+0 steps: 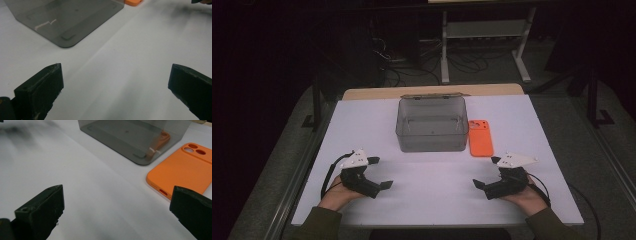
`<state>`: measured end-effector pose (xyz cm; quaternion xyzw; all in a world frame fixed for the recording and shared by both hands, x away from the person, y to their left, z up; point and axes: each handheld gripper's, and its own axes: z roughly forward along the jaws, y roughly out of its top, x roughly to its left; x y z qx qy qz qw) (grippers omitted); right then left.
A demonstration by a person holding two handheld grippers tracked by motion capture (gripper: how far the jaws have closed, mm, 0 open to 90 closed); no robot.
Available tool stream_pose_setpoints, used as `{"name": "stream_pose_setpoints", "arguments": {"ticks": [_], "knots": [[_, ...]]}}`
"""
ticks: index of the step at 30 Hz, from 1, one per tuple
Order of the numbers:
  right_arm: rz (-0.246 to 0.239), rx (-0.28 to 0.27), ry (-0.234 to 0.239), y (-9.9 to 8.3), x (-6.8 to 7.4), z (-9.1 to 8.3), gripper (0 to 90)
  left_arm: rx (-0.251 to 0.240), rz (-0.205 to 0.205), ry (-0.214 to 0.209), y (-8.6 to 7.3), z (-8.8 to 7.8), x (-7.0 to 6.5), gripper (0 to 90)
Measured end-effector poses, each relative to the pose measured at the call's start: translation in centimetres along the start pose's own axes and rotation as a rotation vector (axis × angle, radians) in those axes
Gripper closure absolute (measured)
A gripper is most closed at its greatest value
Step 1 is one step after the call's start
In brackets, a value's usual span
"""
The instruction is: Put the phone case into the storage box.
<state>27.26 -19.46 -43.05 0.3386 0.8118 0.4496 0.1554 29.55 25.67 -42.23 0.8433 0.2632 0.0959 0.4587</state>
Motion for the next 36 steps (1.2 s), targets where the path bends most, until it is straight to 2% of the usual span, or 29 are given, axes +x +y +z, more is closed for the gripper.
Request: {"name": "stream_pose_setpoints", "arguments": {"ticks": [12, 21, 27, 36], "knots": [[0.016, 0.007, -0.015, 0.2, -0.3, 0.0, 0.0, -0.002, -0.016, -0.006, -0.2, -0.1, 0.0, 0.0], [0.014, 0.004, -0.033, 0.7, -0.6, -0.1, 0.0, 0.006, -0.011, 0.002, -0.3, 0.0, 0.0, 0.0], [0.01, 0.0, -0.04, 1.1, -0.7, -0.1, 0.0, 0.006, -0.025, 0.001, -0.3, -0.1, 0.0, 0.0], [0.014, -0.001, -0.047, 1.5, -1.1, -0.1, 0.0, 0.006, -0.02, 0.002, -0.2, -0.1, 0.0, 0.0]]}}
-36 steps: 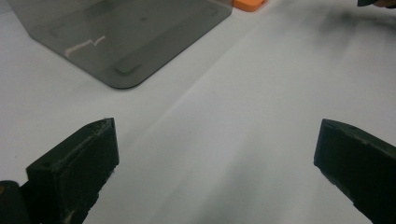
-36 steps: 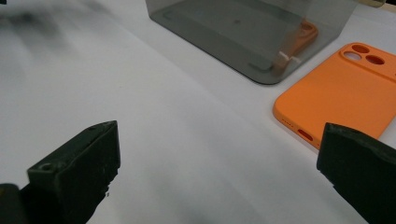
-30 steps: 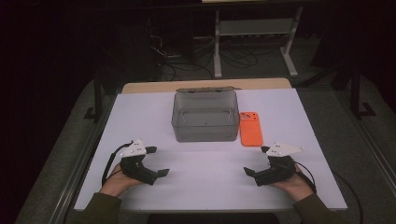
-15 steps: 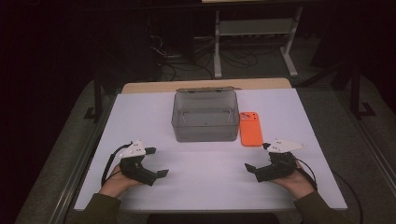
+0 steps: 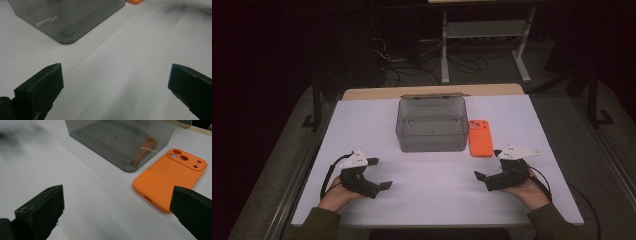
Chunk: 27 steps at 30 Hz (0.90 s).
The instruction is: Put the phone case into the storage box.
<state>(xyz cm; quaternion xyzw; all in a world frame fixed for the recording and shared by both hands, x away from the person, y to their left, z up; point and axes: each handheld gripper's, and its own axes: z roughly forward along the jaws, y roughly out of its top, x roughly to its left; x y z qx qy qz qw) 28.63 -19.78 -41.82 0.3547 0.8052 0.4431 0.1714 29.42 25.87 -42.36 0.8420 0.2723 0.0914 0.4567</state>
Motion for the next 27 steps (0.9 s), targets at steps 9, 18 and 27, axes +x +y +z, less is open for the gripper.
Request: {"name": "stream_pose_setpoints", "arguments": {"ticks": [9, 18, 27], "knots": [[0.005, 0.006, -0.002, 0.3, -0.3, 0.2, 0.0, -0.001, -0.004, 0.001, 0.1, 0.0, 0.0, 0.0], [0.014, 0.004, -0.01, 0.9, -0.9, 0.5, 0.0, 0.002, 0.003, 0.004, 0.1, 0.0, -0.1, 0.0], [0.013, 0.002, -0.014, 1.5, -1.4, 0.8, 0.0, 0.005, 0.004, 0.003, 0.1, 0.0, -0.1, 0.0]]}}
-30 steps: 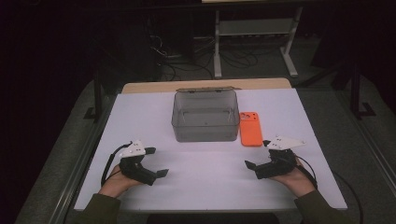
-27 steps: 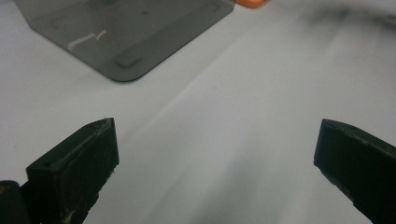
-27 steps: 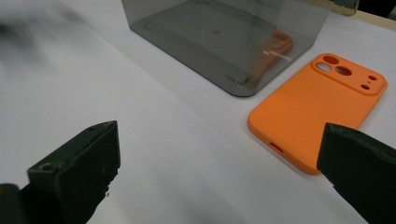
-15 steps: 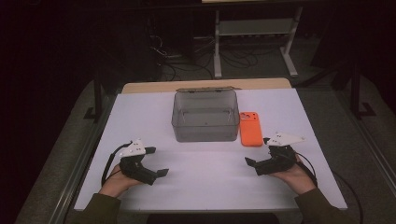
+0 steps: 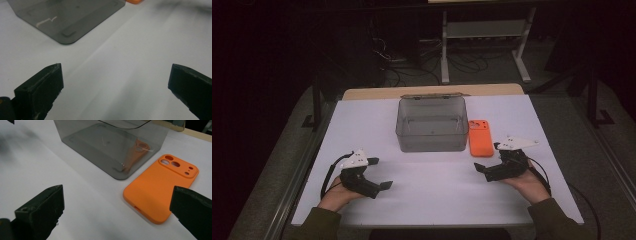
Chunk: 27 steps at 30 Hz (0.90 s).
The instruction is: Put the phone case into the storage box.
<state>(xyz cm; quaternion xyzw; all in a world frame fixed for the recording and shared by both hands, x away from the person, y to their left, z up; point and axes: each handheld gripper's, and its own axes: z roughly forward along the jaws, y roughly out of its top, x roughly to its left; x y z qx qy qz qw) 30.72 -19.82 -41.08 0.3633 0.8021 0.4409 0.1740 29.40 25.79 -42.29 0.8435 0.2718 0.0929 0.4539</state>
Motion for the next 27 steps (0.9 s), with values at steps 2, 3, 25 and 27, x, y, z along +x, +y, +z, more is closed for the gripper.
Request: {"name": "stream_pose_setpoints", "arguments": {"ticks": [2, 3, 25, 27], "knots": [[0.002, 0.003, 0.001, 0.2, -0.2, 0.2, 0.0, -0.002, 0.0, 0.0, 0.0, 0.0, 0.0, 0.0], [0.002, 0.003, 0.001, 0.2, -0.2, 0.2, 0.0, -0.003, -0.001, -0.001, 0.0, 0.0, 0.0, 0.0], [0.03, 0.0, -0.017, 1.9, -2.0, 1.0, 0.0, -0.005, -0.001, -0.004, 0.0, 0.0, 0.0, 0.0], [0.03, 0.0, -0.019, 1.9, -2.1, 1.0, 0.0, -0.005, -0.002, -0.004, 0.0, 0.0, 0.0, 0.0]]}}
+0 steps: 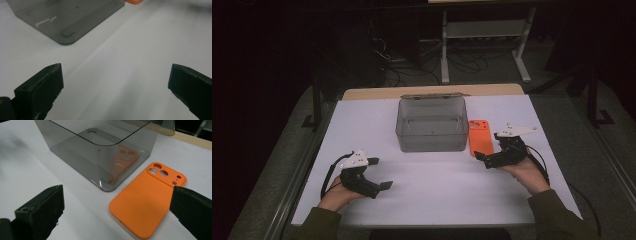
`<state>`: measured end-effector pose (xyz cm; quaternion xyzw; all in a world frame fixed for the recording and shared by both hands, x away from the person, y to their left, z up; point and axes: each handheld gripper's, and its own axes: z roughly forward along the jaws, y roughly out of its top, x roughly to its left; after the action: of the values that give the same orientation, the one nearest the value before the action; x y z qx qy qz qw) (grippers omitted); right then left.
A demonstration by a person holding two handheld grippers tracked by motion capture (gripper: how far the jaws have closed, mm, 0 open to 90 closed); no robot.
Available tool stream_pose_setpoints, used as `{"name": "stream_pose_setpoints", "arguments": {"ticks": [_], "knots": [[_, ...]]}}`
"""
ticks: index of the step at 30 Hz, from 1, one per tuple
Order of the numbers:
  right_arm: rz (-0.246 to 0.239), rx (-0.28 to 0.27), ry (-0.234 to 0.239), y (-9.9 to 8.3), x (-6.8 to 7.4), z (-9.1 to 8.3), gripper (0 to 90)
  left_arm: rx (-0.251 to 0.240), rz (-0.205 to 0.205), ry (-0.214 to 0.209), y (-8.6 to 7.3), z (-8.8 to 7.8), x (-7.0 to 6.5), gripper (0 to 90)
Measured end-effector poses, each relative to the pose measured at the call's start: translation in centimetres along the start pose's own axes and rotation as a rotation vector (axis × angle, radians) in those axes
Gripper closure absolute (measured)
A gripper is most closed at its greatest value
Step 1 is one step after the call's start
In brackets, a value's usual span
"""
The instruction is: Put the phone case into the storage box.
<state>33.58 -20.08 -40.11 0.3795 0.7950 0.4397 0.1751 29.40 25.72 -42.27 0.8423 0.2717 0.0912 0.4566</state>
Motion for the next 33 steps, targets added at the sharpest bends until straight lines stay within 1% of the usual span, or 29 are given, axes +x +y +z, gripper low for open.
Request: {"name": "stream_pose_setpoints", "arguments": {"ticks": [11, 17, 19, 22, 28, 30, 33], "knots": [[0.009, -0.005, -0.012, 0.8, -1.1, 0.4, 0.0, 0.003, 0.006, -0.003, 0.0, 0.0, 0.0, 0.0], [0.005, 0.003, -0.032, 1.5, -1.8, 1.0, 0.0, 0.004, 0.006, -0.003, 0.0, 0.0, 0.0, 0.0], [0.008, 0.002, -0.032, 1.6, -1.9, 1.1, 0.0, 0.005, 0.007, -0.004, 0.0, 0.0, 0.0, 0.0], [0.001, 0.014, -0.035, 1.8, -2.0, 1.5, 0.0, 0.006, 0.006, -0.005, 0.0, 0.0, 0.0, 0.0], [0.002, 0.03, -0.041, 1.8, -2.3, 1.9, 0.0, 0.006, 0.007, -0.005, 0.0, 0.0, 0.0, 0.0], [0.002, 0.043, -0.044, 1.7, -2.3, 2.1, 0.0, 0.006, 0.007, -0.005, 0.0, 0.1, -0.1, 0.0], [0.008, 0.061, -0.042, 1.7, -2.4, 2.2, 4.8, 0.007, 0.01, -0.006, 0.0, 0.1, -0.1, 0.0]]}}
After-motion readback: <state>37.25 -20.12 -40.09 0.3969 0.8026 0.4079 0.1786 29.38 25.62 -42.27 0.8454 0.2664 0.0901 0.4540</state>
